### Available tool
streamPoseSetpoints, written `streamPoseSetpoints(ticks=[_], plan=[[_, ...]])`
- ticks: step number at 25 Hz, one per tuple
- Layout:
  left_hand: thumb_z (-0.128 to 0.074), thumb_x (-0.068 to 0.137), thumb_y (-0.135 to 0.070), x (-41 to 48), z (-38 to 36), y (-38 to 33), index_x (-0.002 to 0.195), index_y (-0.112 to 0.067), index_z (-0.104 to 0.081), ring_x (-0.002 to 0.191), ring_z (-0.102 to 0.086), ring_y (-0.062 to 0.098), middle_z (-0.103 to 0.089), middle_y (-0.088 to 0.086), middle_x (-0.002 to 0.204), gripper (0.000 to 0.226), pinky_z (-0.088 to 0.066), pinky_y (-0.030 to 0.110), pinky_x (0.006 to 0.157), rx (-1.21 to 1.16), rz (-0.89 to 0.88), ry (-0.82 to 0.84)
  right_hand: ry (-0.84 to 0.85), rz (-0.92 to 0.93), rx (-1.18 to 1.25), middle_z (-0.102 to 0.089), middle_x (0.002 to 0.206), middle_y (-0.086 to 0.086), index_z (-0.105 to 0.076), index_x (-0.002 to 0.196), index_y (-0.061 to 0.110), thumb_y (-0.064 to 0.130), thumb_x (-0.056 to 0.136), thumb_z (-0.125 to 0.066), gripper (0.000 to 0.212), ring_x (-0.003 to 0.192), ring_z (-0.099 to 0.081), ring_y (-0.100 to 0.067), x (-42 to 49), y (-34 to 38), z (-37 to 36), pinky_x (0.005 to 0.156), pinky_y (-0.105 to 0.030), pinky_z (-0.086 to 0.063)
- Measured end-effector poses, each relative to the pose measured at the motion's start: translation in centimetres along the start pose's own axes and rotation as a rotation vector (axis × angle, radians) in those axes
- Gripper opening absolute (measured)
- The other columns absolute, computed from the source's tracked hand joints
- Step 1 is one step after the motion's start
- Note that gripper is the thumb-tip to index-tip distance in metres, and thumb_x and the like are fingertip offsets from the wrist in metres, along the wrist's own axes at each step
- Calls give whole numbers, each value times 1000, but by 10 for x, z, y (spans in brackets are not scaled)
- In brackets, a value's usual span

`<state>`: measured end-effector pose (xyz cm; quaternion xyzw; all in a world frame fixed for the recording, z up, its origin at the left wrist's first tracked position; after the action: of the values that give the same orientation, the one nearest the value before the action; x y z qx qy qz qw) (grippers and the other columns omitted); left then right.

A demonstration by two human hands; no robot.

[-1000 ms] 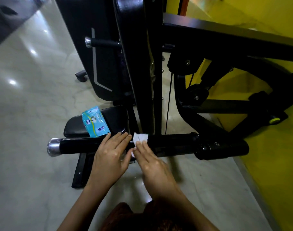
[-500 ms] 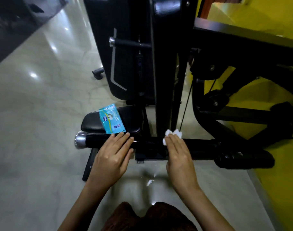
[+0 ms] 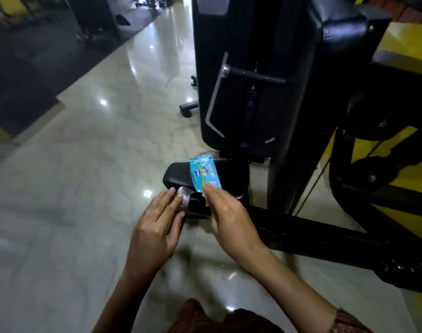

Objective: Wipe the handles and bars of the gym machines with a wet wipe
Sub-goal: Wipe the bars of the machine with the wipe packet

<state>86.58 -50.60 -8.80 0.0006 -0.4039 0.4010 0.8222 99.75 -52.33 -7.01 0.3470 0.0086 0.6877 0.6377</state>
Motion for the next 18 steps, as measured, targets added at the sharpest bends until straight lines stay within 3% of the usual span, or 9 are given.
streamPoseSetpoints(ticks=[2,4,6,10,12,14,16,18], plan=[[-52,86,-19,-1,6,14,111,3,-64,111,-53,16,-63,15,115,35,-36,21,101,-74,117,-38,57,73,4,-56,125,-25,-55,121,-9,0,81,-43,43,117,-55,-33,16,18,-14,104,-33,-35],[-52,85,-19,-3,6,21,111,2,-64,108,-55,14,-65,15,114,35,-38,19,98,-135,191,-60,161,162,-60,-55,128,-23,-55,123,-6,4,79,-38,48,116,-55,-35,13,29,-32,98,-41,-41],[-52,86,-20,-5,4,21,111,1,-64,108,-56,12,-65,14,114,35,-39,18,96,-169,210,-66,230,267,-166,-59,126,-16,-59,121,0,3,74,-40,51,113,-59,-30,-1,27,-34,93,-40,-47],[-53,87,-17,1,-7,16,115,0,-62,112,-56,12,-61,9,119,34,-41,21,98,-266,190,-24,183,440,-295,-64,120,-9,-69,107,1,0,84,-34,42,112,-60,-28,-33,8,-8,93,-40,-48],[-53,87,-16,4,-9,16,116,-1,-62,113,-56,11,-61,8,121,34,-41,20,99,-310,185,8,105,422,-290,-65,117,-10,-70,103,1,3,99,-18,53,110,-61,-28,-42,5,11,87,-40,-53],[-56,86,-15,7,-9,20,117,-2,-62,114,-55,6,-61,5,121,34,-40,15,98,-338,185,34,54,360,-249,-61,122,-16,-66,110,-2,6,100,-10,58,112,-59,-30,-34,11,17,88,-40,-53],[-61,83,-8,8,-9,24,119,-3,-60,114,-51,-6,-59,1,121,36,-38,10,96,-364,188,62,42,338,-234,-53,132,-17,-59,121,-3,-2,91,-26,44,121,-52,-32,-20,18,0,98,-41,-44],[-63,79,-4,7,-9,26,120,-3,-59,114,-47,-14,-58,-2,121,41,-37,7,95,-371,191,84,98,338,-219,-51,136,-14,-56,125,0,-6,80,-43,48,125,-48,-31,-14,22,-21,102,-40,-39]])
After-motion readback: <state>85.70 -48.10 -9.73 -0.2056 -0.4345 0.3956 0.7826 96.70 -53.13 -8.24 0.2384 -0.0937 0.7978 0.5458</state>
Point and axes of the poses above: each hand's wrist, its own x-axis towards the middle knuckle, its own z-axis out of the back of the hand, y = z × x, the point moved 8 cm from there along x, towards the middle knuckle
